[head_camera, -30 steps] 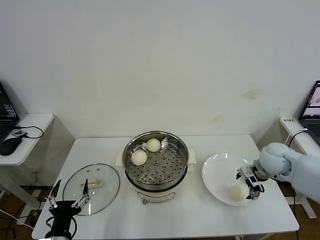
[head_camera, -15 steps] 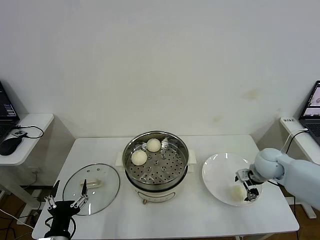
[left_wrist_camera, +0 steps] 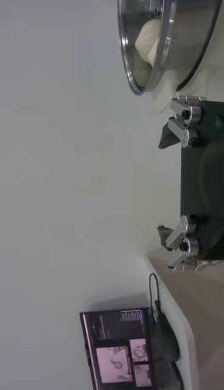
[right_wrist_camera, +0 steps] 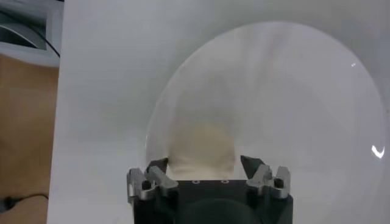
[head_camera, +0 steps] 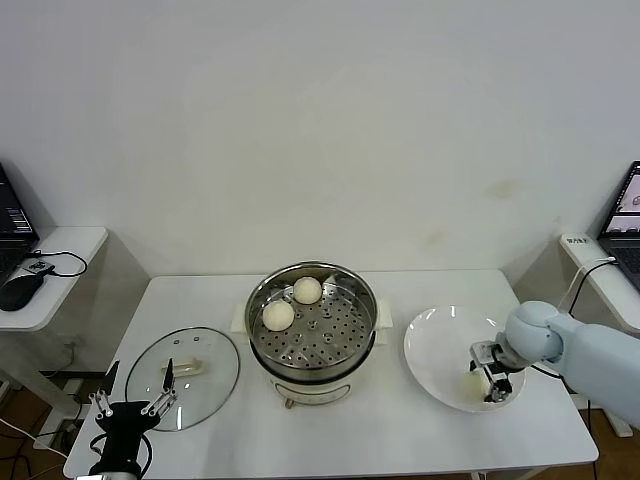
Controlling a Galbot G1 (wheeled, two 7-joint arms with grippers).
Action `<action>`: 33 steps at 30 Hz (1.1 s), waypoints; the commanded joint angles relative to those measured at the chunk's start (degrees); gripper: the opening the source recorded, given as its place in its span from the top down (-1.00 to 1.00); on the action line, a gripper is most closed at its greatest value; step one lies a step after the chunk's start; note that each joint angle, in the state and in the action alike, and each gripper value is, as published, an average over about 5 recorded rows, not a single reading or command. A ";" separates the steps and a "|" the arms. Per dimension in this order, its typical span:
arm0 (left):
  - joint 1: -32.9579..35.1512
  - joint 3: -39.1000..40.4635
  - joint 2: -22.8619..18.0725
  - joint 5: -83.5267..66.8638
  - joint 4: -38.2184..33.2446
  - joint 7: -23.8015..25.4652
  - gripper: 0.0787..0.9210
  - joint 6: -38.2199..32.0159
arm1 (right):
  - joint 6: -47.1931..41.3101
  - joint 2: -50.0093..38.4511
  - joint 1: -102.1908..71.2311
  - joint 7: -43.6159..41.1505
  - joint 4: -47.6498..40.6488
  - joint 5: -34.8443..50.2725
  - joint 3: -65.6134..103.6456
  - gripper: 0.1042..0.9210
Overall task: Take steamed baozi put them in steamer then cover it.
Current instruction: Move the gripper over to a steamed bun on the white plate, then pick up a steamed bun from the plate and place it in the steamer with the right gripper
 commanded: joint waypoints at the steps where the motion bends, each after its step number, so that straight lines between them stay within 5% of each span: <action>1: 0.03 -0.02 -0.01 0.01 -0.17 -0.02 -0.77 0.00 | 0.03 0.17 -0.55 -0.14 -0.30 -0.03 0.53 -0.28; 18: -0.14 -0.21 0.60 -0.31 -0.87 -0.01 -0.77 0.06 | 0.92 -0.50 21.44 -5.89 0.44 9.94 -1.90 -0.22; 33: 0.03 -0.63 0.27 -0.66 -1.72 -0.08 -0.77 0.01 | 0.77 24.28 45.62 -1.86 -3.40 20.87 -15.77 -0.24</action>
